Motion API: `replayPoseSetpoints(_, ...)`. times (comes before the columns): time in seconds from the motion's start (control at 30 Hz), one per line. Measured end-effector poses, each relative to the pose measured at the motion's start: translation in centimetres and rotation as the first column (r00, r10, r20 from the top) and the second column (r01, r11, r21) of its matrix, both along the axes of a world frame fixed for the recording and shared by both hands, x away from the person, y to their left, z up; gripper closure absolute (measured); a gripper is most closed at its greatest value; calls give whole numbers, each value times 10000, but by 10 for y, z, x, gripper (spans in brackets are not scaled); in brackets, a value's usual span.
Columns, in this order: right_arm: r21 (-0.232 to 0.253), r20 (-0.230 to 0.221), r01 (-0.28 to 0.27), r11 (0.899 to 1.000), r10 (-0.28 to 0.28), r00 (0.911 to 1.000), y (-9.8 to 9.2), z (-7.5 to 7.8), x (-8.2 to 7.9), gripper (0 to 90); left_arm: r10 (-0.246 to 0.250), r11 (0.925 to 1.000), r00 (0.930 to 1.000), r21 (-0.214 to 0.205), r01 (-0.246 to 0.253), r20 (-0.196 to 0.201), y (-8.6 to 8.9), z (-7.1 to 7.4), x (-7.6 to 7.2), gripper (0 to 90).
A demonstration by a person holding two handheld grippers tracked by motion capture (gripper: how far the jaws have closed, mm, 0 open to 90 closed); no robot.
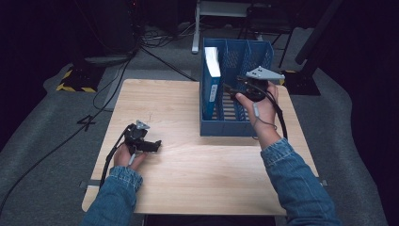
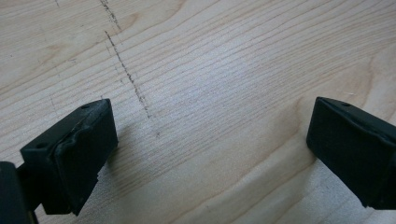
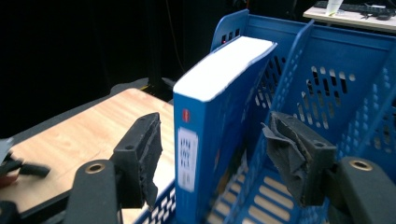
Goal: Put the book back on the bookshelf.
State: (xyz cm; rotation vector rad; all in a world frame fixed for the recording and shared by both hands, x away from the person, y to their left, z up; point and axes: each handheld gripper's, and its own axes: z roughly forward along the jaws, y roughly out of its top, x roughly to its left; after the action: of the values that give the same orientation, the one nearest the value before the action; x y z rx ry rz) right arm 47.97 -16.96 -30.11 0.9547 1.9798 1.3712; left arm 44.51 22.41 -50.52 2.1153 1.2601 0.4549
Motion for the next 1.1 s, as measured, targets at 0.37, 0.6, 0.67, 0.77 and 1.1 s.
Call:
replayPoseSetpoints(0.37,-842,-267,-513,9951,492,9984,-45,-20,-26,367,41,10000,10000,-10,-41,36,1,0,-17,30)
replayPoseSetpoints(0.6,-967,-1182,-614,9934,498,9917,-75,-40,-40,364,-5,10000,10000,1,5,19,1,0,-20,31)
replayPoseSetpoints(0.67,-952,-1172,-553,9939,439,9921,-84,-46,-46,365,-8,10000,10000,1,8,15,1,0,-20,31)
replayPoseSetpoints(0.77,-987,-886,-371,9944,283,9957,-94,-51,-55,364,6,10000,10000,4,-6,20,1,0,-20,30)
replayPoseSetpoints(1.1,-1523,-3083,-706,9858,205,9511,-127,-110,-63,363,-68,10000,10000,-10,68,10,1,0,-19,27)
